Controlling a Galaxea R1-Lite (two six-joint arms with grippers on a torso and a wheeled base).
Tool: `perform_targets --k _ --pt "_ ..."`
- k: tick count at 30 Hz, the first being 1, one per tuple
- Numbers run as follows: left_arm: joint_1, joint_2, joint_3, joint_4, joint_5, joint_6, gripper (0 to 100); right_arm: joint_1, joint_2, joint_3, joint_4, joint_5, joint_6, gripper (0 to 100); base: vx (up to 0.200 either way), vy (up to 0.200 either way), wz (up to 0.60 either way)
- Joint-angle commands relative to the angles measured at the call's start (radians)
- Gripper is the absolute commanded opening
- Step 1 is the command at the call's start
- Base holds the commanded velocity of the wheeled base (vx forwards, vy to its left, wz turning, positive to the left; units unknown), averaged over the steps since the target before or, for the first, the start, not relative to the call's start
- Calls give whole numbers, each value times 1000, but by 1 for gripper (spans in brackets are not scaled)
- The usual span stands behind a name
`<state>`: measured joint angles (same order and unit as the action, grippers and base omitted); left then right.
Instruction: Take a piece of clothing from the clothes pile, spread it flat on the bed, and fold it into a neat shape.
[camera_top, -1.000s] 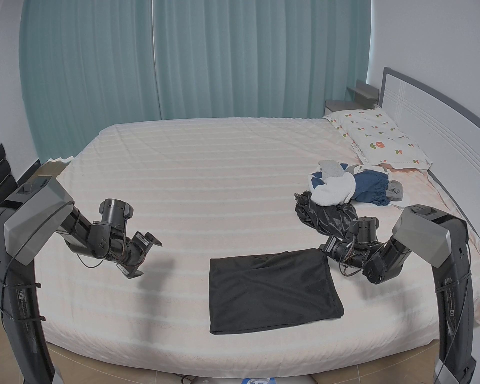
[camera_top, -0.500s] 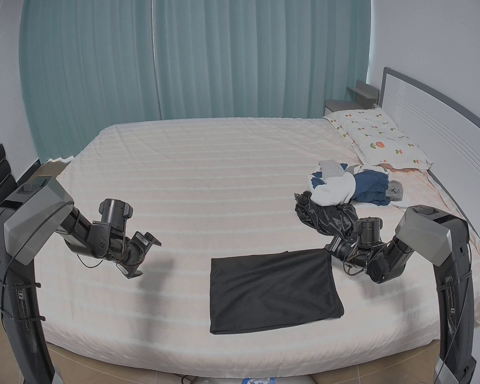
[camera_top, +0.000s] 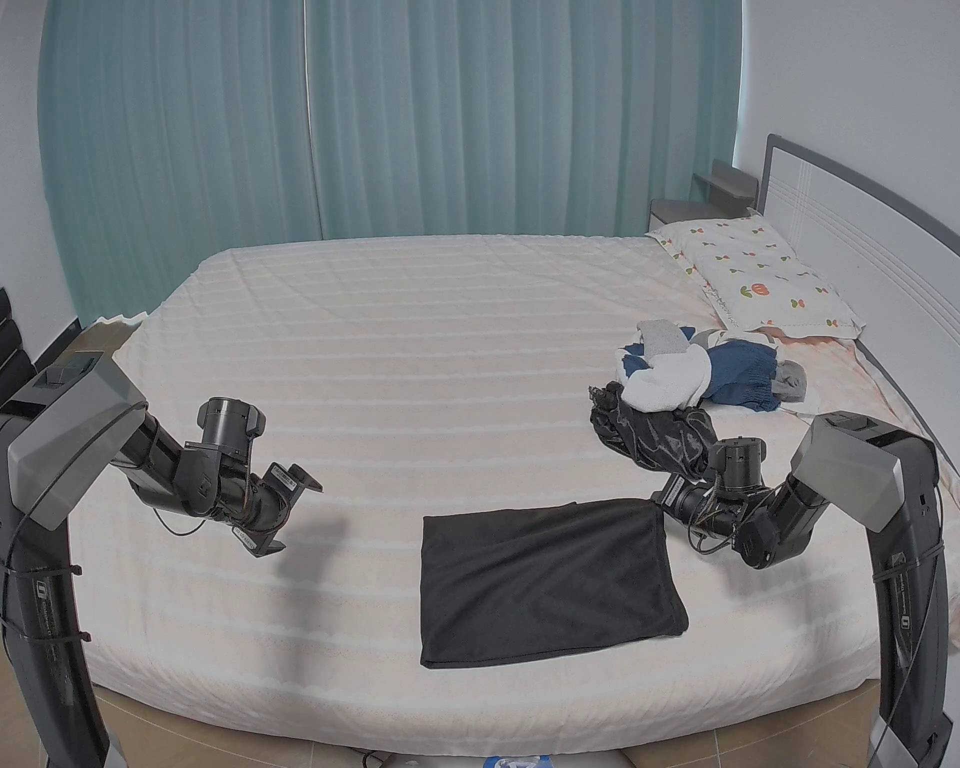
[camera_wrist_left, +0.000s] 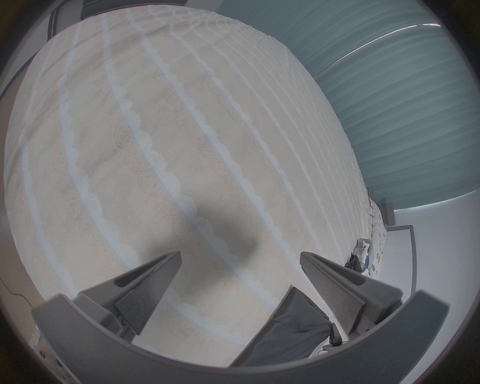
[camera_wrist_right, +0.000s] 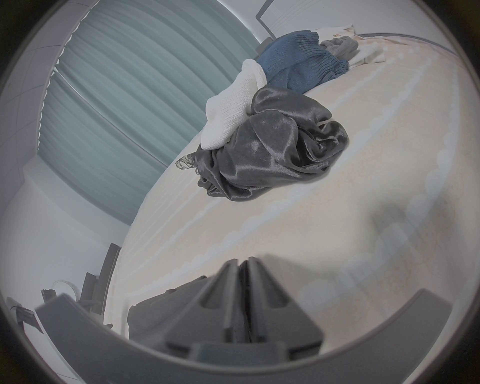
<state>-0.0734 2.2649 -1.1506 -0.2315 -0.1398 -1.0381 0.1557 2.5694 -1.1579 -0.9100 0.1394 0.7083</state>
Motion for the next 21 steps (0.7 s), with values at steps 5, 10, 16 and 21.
perform_targets --k 5,10,16,21 --pt "0 2 0 0 0 0 100 1 -152 208 -52 40 -13 100 0 0 0" --pt "0 4 -1 0 -1 0 100 -4 -270 446 -124 149 -30 100 0 0 0" --pt "0 4 -1 0 -1 0 100 13 -276 687 -302 232 -66 100 0 0 0" --pt "0 4 -3 0 -1 -2 100 39 -255 774 -349 233 -81 100 0 0 0"
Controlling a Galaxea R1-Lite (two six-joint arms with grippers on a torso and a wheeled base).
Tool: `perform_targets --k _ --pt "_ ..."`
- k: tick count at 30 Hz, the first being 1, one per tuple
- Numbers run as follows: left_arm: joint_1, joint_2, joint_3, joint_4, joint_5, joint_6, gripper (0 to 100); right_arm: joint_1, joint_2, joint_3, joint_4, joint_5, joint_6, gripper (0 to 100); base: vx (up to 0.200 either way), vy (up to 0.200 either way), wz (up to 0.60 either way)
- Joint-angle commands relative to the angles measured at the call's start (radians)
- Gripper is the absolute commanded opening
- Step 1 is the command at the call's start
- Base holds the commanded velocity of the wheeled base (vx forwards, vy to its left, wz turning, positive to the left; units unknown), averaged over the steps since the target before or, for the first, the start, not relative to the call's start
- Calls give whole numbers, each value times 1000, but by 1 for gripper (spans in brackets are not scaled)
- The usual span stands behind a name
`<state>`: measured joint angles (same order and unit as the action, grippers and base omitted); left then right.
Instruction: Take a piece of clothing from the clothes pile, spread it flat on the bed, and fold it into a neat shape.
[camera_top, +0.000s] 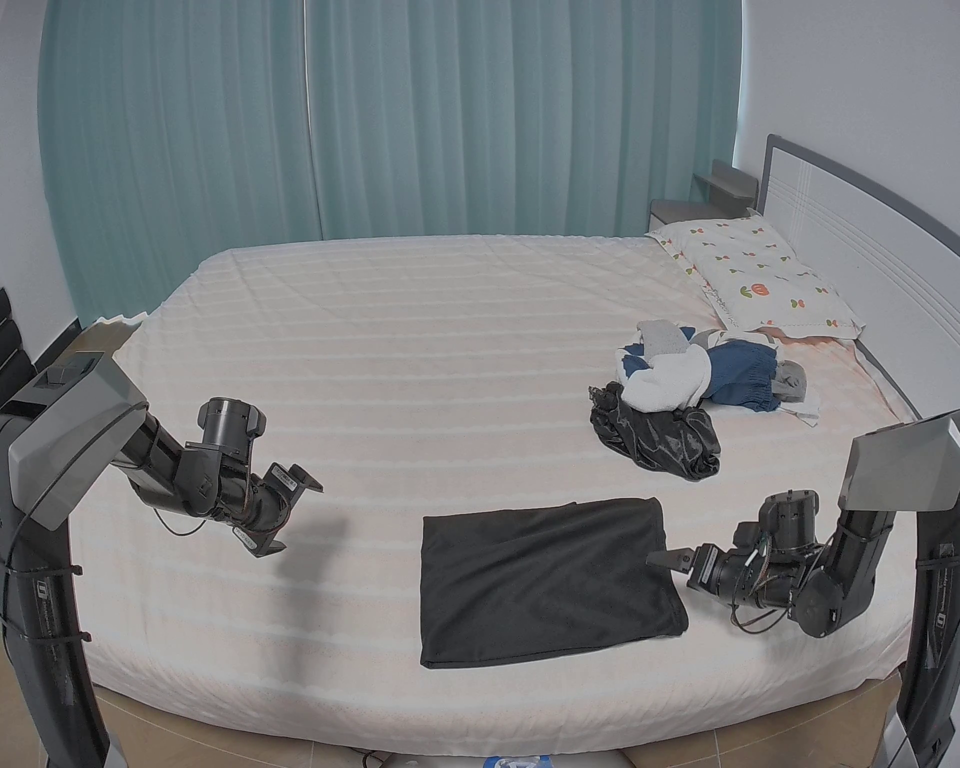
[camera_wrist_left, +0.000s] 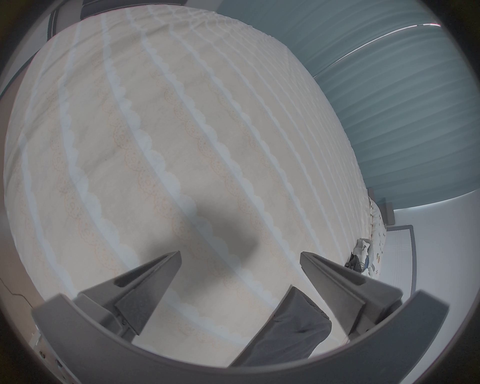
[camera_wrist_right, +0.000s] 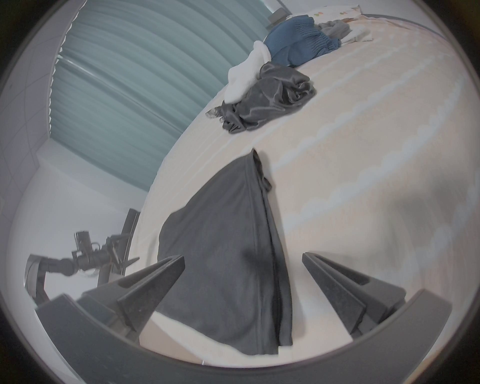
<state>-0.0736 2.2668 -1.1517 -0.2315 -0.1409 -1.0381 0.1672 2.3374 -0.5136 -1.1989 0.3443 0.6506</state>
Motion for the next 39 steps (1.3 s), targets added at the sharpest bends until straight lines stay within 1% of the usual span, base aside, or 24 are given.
perform_targets --k 1,7,8,14,24,26,31,32,35,37,39 --pt "0 2 -2 0 0 -2 100 37 -23 136 -60 29 -31 100 0 0 0" --pt "0 2 -2 0 0 -2 100 58 6 141 -60 16 -60 100 0 0 0" --pt "0 2 -2 0 0 -2 100 58 6 141 -60 16 -62 0 0 0 0" --pt "0 2 -3 0 0 -2 100 49 6 187 -60 16 -128 0 0 0 0" --pt "0 2 -3 0 0 -2 100 51 -4 242 -64 16 -137 0 0 0 0" --pt "0 2 -3 0 0 -2 100 46 -1 251 -76 16 -154 0 0 0 0" --pt "0 2 -3 1 0 -2 100 44 5 262 -97 16 -157 0 0 0 0" --pt "0 0 -3 1 0 -2 100 44 6 261 -100 16 -157 100 0 0 0" --pt "0 0 -2 0 0 0 100 40 -1 254 -119 22 -141 100 0 0 0" --pt "0 2 0 0 0 0 100 20 -6 259 -162 29 -121 100 0 0 0" --pt "0 2 0 0 0 0 100 14 3 250 -234 29 -62 100 0 0 0"
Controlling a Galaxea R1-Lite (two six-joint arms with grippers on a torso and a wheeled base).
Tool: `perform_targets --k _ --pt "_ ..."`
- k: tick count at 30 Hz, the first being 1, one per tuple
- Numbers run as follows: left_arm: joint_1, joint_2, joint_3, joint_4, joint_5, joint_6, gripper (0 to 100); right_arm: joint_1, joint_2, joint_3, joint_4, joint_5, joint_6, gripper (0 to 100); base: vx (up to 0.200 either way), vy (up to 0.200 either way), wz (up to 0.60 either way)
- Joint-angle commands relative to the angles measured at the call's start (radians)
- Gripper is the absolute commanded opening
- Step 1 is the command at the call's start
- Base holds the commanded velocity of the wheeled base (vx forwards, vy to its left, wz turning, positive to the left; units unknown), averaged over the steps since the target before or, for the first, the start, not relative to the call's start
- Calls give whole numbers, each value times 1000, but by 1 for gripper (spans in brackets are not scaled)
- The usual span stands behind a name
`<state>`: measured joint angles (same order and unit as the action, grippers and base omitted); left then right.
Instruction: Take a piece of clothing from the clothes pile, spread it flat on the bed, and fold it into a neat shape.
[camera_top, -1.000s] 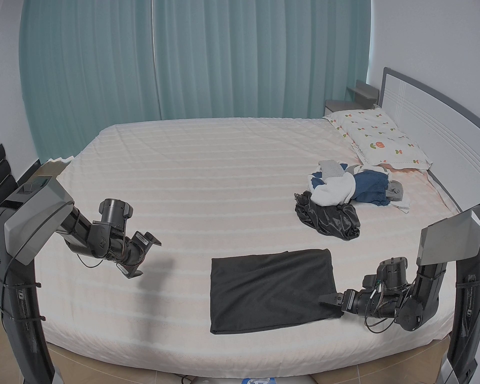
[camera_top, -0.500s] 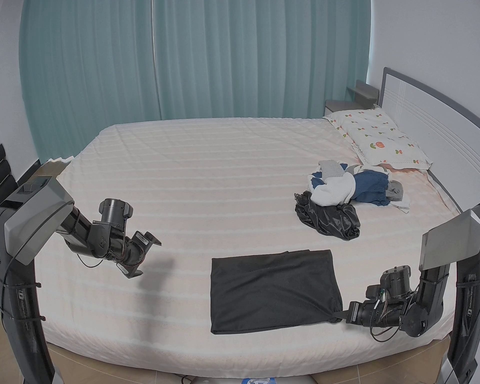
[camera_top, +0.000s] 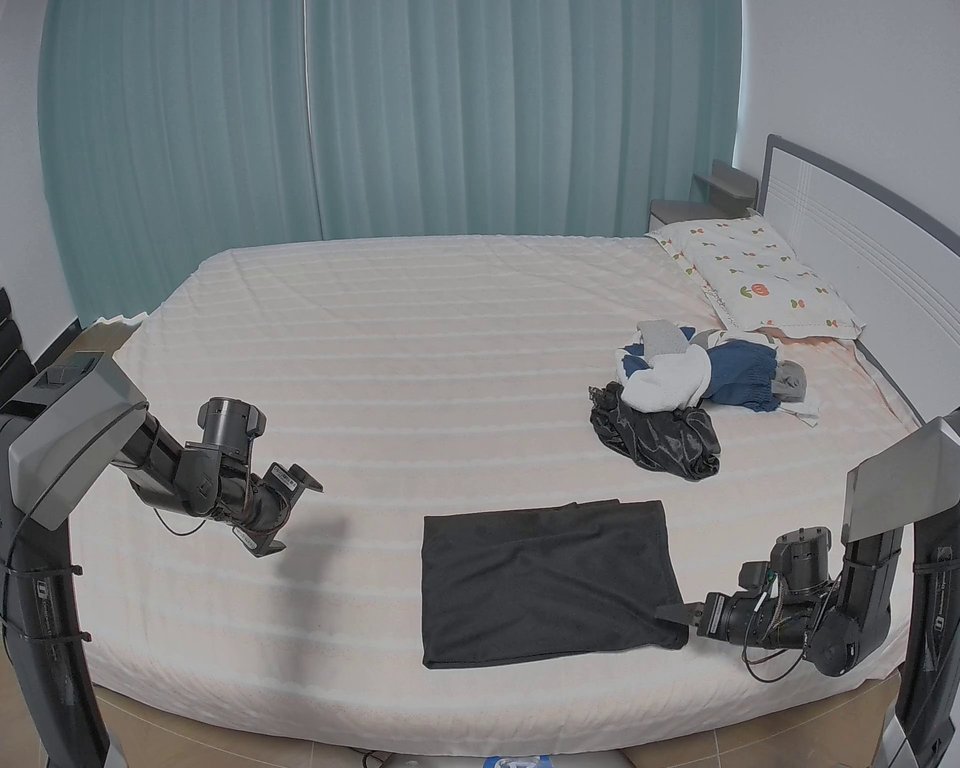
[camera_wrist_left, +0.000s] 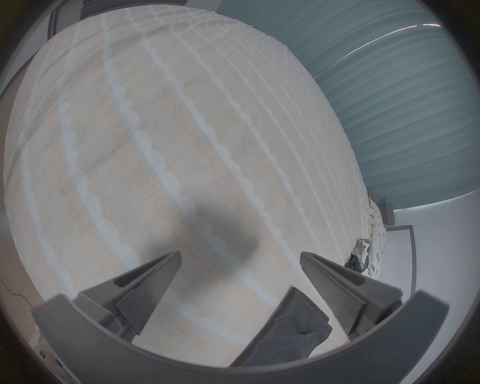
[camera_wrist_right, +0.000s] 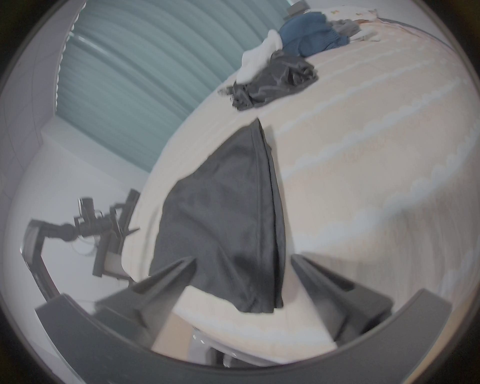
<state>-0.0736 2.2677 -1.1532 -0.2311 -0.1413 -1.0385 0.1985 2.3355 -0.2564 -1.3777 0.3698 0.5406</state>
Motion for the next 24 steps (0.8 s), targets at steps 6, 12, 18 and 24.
perform_targets --k 6,12,18,24 --pt "-3 0 -2 1 12 -8 100 -64 54 -47 -187 0 289 100 -67 0 0" --pt "-6 -11 6 3 15 -6 100 -106 70 -90 -187 3 358 100 -200 0 0" --pt "-26 -17 38 -1 15 -5 100 -108 70 -89 -187 1 364 100 -33 0 0" --pt "-41 -37 41 7 5 -23 100 -113 68 -92 -189 -5 367 100 0 0 0"
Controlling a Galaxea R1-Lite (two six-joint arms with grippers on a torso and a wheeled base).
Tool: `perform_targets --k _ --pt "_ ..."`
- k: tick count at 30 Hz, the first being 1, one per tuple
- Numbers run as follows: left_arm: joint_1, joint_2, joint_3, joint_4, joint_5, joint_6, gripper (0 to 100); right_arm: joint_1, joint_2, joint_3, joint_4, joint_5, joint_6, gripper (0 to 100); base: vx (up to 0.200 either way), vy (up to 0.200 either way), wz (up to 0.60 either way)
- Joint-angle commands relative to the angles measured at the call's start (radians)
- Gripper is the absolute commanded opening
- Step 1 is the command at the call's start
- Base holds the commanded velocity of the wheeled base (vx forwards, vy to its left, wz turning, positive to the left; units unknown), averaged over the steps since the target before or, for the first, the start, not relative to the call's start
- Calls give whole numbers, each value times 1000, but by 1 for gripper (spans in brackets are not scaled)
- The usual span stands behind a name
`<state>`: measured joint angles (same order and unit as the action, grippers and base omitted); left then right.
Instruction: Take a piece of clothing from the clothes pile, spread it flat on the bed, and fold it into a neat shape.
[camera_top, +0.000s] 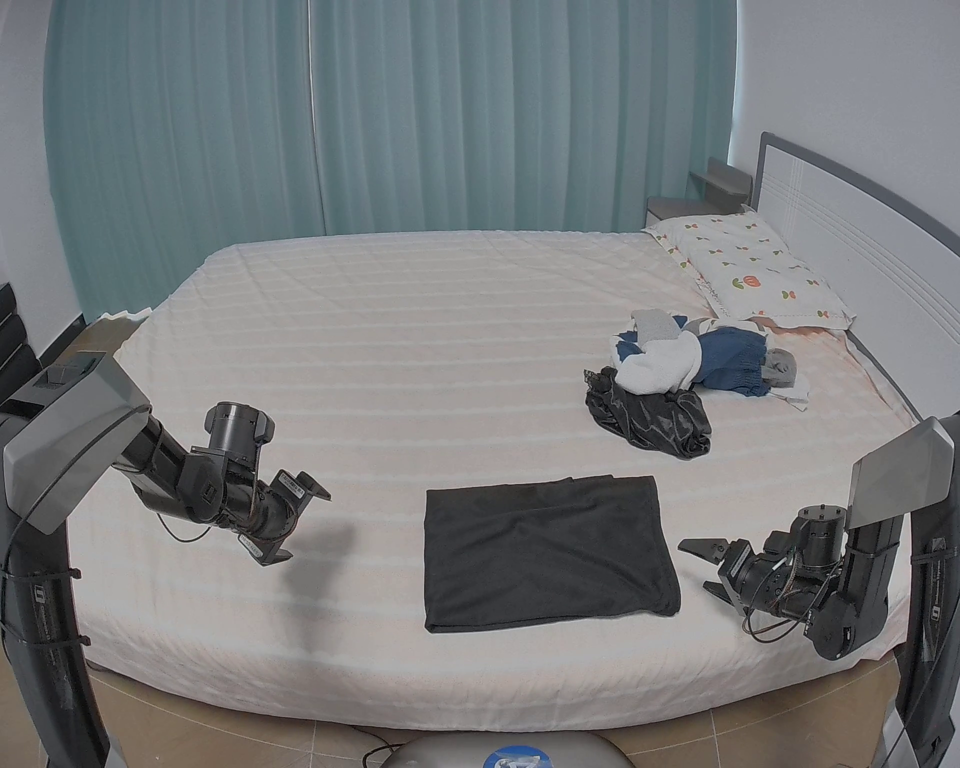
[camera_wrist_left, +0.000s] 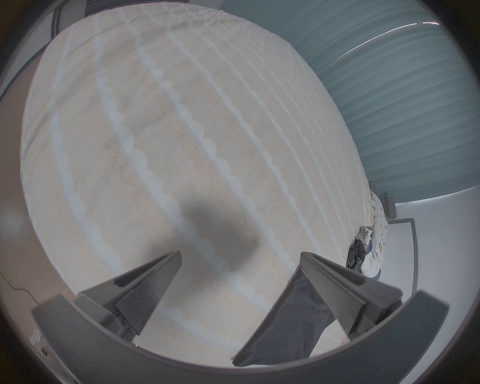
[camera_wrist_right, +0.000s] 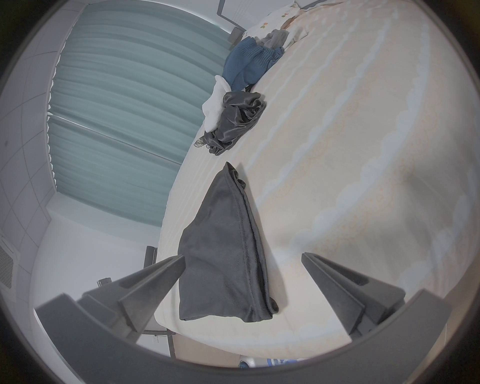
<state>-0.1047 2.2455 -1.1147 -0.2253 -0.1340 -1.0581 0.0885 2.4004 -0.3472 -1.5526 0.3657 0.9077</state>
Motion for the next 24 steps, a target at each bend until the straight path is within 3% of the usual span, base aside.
perform_targets --k 1,4,24 --pt "-27 -15 1 3 -2 -8 100 -6 3 -4 -15 -2 2 100 0 0 0" --pt "-49 -14 -4 3 -2 -10 100 -21 3 -15 -17 -7 17 100 0 0 0" --pt "-92 -1 -31 -6 -9 -13 100 -19 17 -38 -14 -25 39 100 0 -200 0"
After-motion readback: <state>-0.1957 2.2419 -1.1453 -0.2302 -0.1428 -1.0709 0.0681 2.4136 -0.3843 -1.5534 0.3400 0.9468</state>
